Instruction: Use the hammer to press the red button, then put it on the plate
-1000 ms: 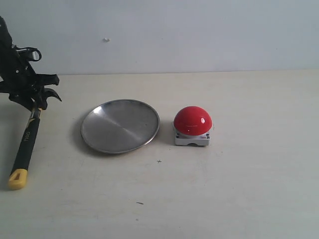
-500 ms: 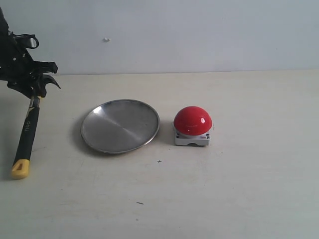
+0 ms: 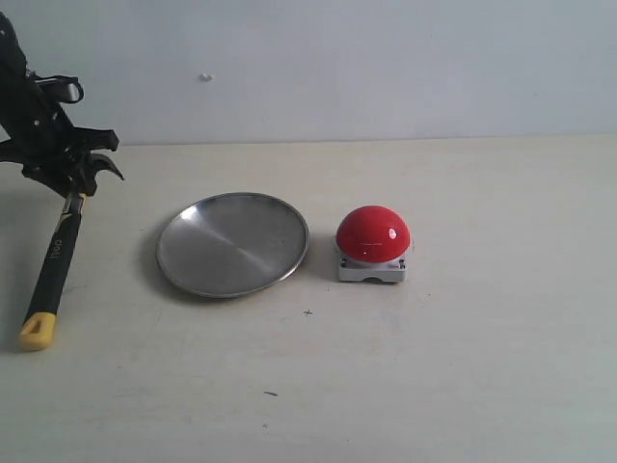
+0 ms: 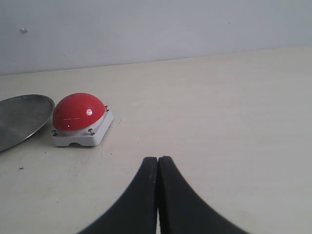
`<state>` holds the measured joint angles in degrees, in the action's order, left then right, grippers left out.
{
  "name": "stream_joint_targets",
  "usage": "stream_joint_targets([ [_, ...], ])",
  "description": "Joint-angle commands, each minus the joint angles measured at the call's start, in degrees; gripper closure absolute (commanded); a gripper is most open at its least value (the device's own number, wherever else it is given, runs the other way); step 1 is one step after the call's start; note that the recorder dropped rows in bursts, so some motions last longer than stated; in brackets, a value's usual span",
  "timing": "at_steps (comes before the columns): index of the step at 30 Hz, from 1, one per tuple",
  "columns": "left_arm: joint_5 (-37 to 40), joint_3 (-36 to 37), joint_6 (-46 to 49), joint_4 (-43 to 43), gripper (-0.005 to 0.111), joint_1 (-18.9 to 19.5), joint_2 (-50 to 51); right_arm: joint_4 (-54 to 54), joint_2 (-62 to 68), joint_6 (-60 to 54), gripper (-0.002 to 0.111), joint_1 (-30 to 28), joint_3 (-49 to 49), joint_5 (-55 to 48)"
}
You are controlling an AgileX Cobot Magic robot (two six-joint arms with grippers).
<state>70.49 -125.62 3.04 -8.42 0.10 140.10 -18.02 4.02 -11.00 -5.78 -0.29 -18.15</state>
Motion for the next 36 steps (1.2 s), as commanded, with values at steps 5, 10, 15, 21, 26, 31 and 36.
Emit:
stream_joint_targets([
  [5,-0.52,-0.94,0.80,-1.28,0.107,-0.19,-4.67,-0.04,-0.31,0.09,0.108,-0.25,0.29,0.34],
  [10,-0.52,-0.94,1.05,-2.14,0.107,-0.19,-5.63,-0.04,-0.31,0.09,0.108,-0.25,0.29,0.34],
  [15,-0.52,-0.94,1.68,-2.98,0.107,-0.19,-6.53,-0.04,-0.31,0.09,0.108,-0.25,0.29,0.34],
  [21,-0.52,-0.94,2.58,-3.33,0.107,-0.19,-7.40,0.54,-0.34,0.11,0.108,-0.25,0.29,6.07],
  [26,-0.52,-0.94,2.67,-3.33,0.107,-0.19,-8.32,0.54,-0.34,0.11,0.108,-0.25,0.29,12.52],
  [31,-0.52,-0.94,3.71,-3.70,0.107,-0.19,-9.09,0.54,-0.34,0.11,0.108,-0.25,0.29,13.82],
  [36,-0.52,-0.94,4.59,-6.79,0.107,-0.19,-9.09,-12.23,-0.34,9.27,0.108,-0.25,0.29,14.48],
])
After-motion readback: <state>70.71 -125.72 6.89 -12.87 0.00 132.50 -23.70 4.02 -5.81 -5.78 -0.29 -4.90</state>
